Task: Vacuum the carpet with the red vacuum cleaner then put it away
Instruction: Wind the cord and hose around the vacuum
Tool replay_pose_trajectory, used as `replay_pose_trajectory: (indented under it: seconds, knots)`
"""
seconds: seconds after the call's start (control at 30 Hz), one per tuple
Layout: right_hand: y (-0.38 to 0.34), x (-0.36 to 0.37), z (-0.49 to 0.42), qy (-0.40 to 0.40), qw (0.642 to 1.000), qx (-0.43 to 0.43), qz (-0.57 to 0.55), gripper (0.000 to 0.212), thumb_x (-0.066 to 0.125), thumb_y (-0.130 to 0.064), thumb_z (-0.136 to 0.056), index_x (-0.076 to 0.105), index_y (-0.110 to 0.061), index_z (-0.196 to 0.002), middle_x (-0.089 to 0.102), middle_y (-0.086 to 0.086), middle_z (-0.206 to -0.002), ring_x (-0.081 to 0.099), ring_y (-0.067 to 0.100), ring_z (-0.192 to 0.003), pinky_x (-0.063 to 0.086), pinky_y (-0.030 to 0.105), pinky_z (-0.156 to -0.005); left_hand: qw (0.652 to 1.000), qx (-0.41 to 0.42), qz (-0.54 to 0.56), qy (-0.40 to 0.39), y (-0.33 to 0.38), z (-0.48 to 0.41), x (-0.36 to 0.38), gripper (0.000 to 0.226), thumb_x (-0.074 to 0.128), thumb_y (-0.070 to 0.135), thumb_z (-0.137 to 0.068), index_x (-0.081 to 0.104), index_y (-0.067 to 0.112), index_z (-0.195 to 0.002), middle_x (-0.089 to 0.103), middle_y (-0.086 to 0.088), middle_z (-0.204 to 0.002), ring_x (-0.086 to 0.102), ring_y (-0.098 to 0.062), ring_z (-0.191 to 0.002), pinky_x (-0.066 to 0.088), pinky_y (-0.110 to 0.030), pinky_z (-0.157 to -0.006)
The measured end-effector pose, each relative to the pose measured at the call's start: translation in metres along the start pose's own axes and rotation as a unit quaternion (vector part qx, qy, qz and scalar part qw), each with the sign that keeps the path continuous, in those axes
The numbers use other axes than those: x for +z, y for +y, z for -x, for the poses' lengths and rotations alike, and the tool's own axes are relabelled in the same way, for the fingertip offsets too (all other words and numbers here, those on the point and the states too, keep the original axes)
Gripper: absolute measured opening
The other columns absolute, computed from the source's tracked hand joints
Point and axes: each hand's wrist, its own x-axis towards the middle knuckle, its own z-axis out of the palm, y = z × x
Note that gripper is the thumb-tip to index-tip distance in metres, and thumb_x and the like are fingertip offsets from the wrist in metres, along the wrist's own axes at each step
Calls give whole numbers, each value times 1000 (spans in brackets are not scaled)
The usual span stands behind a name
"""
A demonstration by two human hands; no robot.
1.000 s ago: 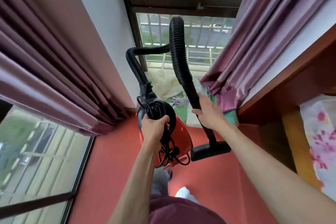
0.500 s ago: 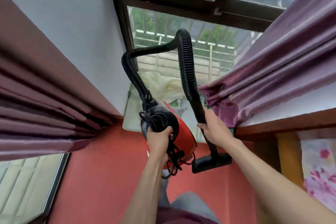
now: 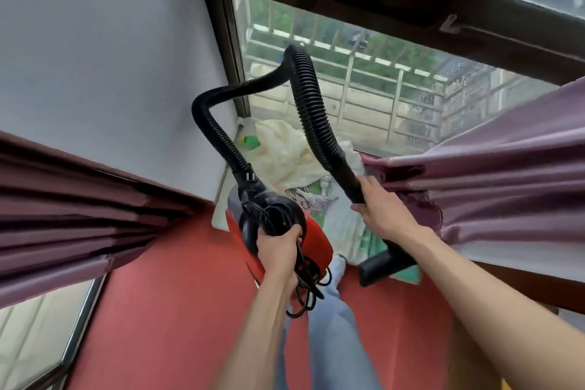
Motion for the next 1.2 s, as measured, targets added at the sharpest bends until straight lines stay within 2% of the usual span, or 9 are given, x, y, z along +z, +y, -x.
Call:
replay_pose_trajectory:
  seconds: [0.23, 0.4, 0.5, 0.63, 0.7, 0.83, 0.97, 1.07, 1.2]
  knots:
    - [38, 48, -106, -37, 998, -44, 29, 47, 58, -23, -95, 38, -14, -136, 50, 12, -123, 60, 41, -97, 44, 42, -70, 996, -53, 62, 42, -18, -82, 63, 50, 72, 16, -50, 65, 9, -100, 69, -11, -72, 64, -26, -65, 53, -39, -67]
    - [71, 102, -186, -44, 996, -63, 33, 44, 59, -23, -95, 38, -17, -134, 50, 7, -120, 61, 38, -95, 49, 45, -78, 988, -82, 101, 83, -47, -165, 121, 31, 74, 14, -55, 64, 12, -85, 62, -2, -50, 61, -24, -55, 51, -39, -64]
    - [96, 138, -233, -37, 996, -76, 42, 43, 59, -21, -94, 38, -18, -131, 51, 7, -120, 61, 37, -99, 50, 47, -81, 981, -99, 128, 103, -73, -216, 158, 31, 78, 13, -56, 66, 10, -85, 68, -8, -59, 67, -26, -61, 59, -47, -71]
    - [126, 182, -297, -36, 991, -100, 80, 42, 62, -22, -92, 40, -16, -127, 53, 9, -120, 60, 36, -106, 50, 48, -81, 974, -105, 159, 122, -103, -271, 205, 54, 82, 21, -50, 65, 10, -100, 76, -17, -95, 74, -33, -87, 61, -53, -80]
    - [138, 200, -327, -43, 988, -111, 96, 41, 63, -24, -91, 41, -15, -125, 54, 9, -119, 60, 35, -107, 50, 45, -81, 969, -118, 186, 111, -118, -299, 219, 59, 85, 17, -54, 66, 3, -108, 75, -19, -94, 74, -32, -82, 62, -47, -74]
    - [153, 233, -371, -22, 988, -101, 117, 41, 61, -25, -93, 41, -12, -126, 52, 10, -122, 59, 36, -109, 39, 38, -71, 968, -105, 201, 110, -136, -344, 239, 16, 78, 4, -71, 66, 4, -82, 64, -5, -54, 60, -19, -44, 53, -32, -57]
    - [157, 272, -396, 34, 995, -88, 41, 41, 60, -14, -92, 44, -9, -129, 53, 15, -120, 58, 39, -106, 45, 44, -79, 970, -76, 204, 110, -130, -372, 253, 24, 75, 5, -71, 72, 2, -95, 67, -9, -71, 58, -18, -43, 50, -29, -54]
    - [162, 296, -402, 86, 995, -41, -19, 44, 56, -10, -90, 44, -9, -132, 56, 15, -121, 55, 39, -111, 40, 46, -89, 973, -70, 190, 114, -126, -383, 253, 28, 75, 6, -73, 72, -2, -99, 75, -15, -85, 62, -22, -54, 51, -29, -55]
    - [157, 313, -406, 85, 994, 23, -65, 69, 55, -8, -88, 24, -7, -150, 49, 14, -137, 44, 35, -128, 28, 49, -103, 976, -57, 146, 150, -120, -386, 253, 32, 75, 11, -73, 71, 1, -103, 75, -14, -95, 62, -24, -60, 51, -31, -56]
